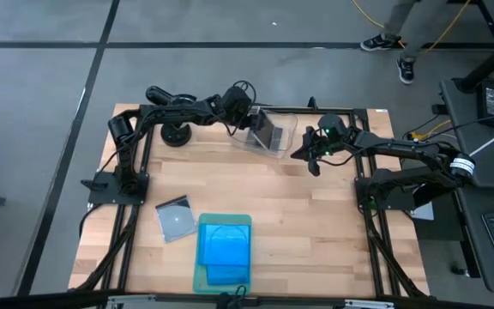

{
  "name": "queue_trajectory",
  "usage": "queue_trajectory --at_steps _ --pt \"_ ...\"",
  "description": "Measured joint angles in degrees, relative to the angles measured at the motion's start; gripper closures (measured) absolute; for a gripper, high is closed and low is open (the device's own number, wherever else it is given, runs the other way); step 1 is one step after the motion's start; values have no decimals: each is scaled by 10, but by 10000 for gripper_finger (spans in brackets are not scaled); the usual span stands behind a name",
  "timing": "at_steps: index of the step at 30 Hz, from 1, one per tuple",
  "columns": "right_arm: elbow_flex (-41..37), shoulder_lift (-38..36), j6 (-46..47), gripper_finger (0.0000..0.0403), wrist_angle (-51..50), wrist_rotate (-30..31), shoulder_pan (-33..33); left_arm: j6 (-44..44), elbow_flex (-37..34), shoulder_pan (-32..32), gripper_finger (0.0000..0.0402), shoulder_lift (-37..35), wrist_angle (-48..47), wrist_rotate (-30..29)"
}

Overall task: Pick & place jewel cases by type
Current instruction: Put the right black cd case into the transparent bin

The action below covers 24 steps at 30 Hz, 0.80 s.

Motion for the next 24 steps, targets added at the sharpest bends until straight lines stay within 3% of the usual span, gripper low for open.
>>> queue_trajectory --at_steps 12,18,24 --pt "0 0 -17 393 -5 -4 0 6 26 -4 191 -6 -16 -9" --pt "0 0 -28 393 -8 -5 0 0 25 1 191 -5 -122 -30" --pt "0 0 -29 393 -15 -5 0 -13 25 -19 192 -16 -85 -34"
